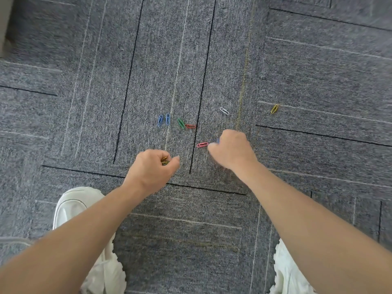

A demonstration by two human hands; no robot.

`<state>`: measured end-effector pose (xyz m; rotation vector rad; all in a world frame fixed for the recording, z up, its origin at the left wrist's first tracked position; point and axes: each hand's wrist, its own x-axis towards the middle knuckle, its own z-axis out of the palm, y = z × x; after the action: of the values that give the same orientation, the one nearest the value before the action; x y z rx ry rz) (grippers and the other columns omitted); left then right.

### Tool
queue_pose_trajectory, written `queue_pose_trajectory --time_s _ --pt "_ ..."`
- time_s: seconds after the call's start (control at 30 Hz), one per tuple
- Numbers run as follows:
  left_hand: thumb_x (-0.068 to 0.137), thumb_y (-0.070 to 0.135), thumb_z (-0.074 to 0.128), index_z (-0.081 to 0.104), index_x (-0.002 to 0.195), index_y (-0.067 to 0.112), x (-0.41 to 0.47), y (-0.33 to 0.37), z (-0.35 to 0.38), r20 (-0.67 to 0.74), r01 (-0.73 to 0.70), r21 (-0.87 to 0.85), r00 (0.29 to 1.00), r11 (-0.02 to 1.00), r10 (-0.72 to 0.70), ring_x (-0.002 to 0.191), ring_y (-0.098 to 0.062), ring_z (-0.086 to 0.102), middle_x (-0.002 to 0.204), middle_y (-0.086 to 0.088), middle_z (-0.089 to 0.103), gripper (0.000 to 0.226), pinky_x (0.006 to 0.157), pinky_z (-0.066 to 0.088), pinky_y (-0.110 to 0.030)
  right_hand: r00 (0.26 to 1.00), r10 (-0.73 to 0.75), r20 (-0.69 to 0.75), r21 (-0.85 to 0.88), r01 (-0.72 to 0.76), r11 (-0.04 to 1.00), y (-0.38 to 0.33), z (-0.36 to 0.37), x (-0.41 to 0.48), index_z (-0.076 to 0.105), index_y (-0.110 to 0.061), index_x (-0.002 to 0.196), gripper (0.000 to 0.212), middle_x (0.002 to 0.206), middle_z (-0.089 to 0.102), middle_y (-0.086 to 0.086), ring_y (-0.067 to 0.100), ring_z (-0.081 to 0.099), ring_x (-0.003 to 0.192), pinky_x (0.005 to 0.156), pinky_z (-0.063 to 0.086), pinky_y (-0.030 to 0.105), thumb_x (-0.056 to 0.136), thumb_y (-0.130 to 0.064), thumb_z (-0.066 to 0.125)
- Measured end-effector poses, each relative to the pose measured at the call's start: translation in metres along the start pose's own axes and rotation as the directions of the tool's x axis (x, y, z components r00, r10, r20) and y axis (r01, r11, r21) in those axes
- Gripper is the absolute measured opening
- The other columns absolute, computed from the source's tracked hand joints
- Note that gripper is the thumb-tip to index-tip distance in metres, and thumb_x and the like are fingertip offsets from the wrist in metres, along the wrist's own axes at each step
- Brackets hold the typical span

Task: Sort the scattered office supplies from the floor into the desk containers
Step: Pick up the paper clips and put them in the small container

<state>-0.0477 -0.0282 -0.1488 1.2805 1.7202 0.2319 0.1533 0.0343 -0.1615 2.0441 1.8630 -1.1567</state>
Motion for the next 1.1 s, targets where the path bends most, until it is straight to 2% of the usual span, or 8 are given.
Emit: queue_pose_trajectory --time_s 0.13,0.27,0.37,0.5,0.7,0.83,0.93,1.1 --pt "0.094 0.033 0.062 0.053 0.059 -0.003 0.000 -0.002 -0.001 -0.004 0.003 -0.020 1.000 1.000 -0.003 0.036 -0.009 0.033 0.047 -0.001 0.047 0.051 0.035 0.032 -0.017 0.960 0.043 0.275 0.812 -0.257 0.524 0.020 -0.010 -0.003 0.038 -0.010 0.060 0.021 0.059 0.036 0.006 0.017 0.031 0.053 0.050 0.026 0.024 0.074 0.004 0.032" --pt "0.094 0.033 0.062 0.052 0.056 0.008 -0.001 -0.005 -0.002 -0.009 0.018 -0.012 1.000 1.000 -0.018 0.035 -0.007 0.032 0.044 0.004 0.045 0.047 0.035 0.030 -0.016 0.915 -0.151 0.373 0.927 -0.374 0.023 0.021 -0.014 -0.011 0.042 -0.010 0.065 0.015 0.065 0.043 0.008 0.019 0.038 0.056 0.049 0.032 0.026 0.060 -0.004 0.030" --pt "0.094 0.032 0.062 0.046 0.052 0.014 -0.001 -0.005 -0.002 -0.022 0.027 -0.016 0.999 0.999 -0.028 0.033 -0.004 0.031 0.042 0.007 0.042 0.048 0.034 0.029 -0.015 0.959 -0.064 0.276 0.903 -0.236 0.359 0.011 -0.005 -0.007 0.051 -0.010 0.071 0.015 0.060 0.042 0.001 0.014 0.034 0.051 0.045 0.027 0.024 0.082 -0.006 0.041" --pt "0.095 0.032 0.062 0.046 0.053 0.014 -0.001 -0.005 -0.003 -0.010 0.038 -0.024 0.999 0.999 -0.038 0.034 -0.006 0.031 0.043 0.006 0.043 0.048 0.034 0.028 -0.015 0.964 -0.265 -0.015 -0.003 0.265 0.964 0.001 0.007 0.002 0.058 -0.014 0.089 0.008 0.063 0.054 -0.005 0.009 0.047 0.048 0.047 0.041 0.021 0.093 -0.022 0.060" --pt "0.094 0.035 0.062 0.049 0.055 0.012 -0.001 -0.005 -0.004 -0.011 0.034 -0.016 0.999 0.999 -0.034 0.036 -0.009 0.032 0.045 0.004 0.044 0.047 0.035 0.029 -0.017 0.922 -0.384 0.053 -0.479 0.360 0.800 -0.034 0.012 -0.006 0.048 -0.008 0.085 0.012 0.070 0.046 0.003 0.022 0.053 0.060 0.057 0.044 0.034 0.091 -0.001 0.056" --pt "0.094 0.035 0.062 0.049 0.055 0.013 -0.001 -0.004 -0.005 -0.012 0.028 -0.052 1.000 0.998 -0.029 0.039 -0.013 0.034 0.046 0.002 0.045 0.047 0.039 0.034 -0.023 0.941 -0.244 0.235 0.116 0.222 0.968 -0.015 -0.001 0.007 0.044 -0.011 0.073 0.018 0.071 0.050 0.004 0.015 0.046 0.056 0.053 0.037 0.022 0.089 -0.009 0.051" --pt "0.094 0.034 0.062 0.046 0.053 0.014 0.000 -0.005 -0.005 -0.016 0.037 -0.058 0.999 0.998 -0.038 0.039 -0.013 0.032 0.046 0.003 0.042 0.048 0.040 0.033 -0.023 0.915 -0.179 0.362 0.808 -0.212 0.550 0.013 -0.020 0.009 0.037 -0.014 0.068 0.025 0.067 0.043 0.006 0.014 0.040 0.054 0.046 0.029 0.020 0.075 0.010 0.040" --pt "0.094 0.037 0.061 0.047 0.056 0.013 0.001 -0.004 -0.008 -0.031 0.069 -0.071 0.997 0.995 -0.071 0.040 -0.015 0.032 0.047 0.001 0.041 0.047 0.040 0.030 -0.023 0.902 -0.245 0.355 0.935 -0.342 0.094 0.029 -0.041 0.013 0.038 -0.013 0.071 0.027 0.070 0.046 0.007 0.017 0.045 0.061 0.048 0.033 0.023 0.055 0.007 0.031"
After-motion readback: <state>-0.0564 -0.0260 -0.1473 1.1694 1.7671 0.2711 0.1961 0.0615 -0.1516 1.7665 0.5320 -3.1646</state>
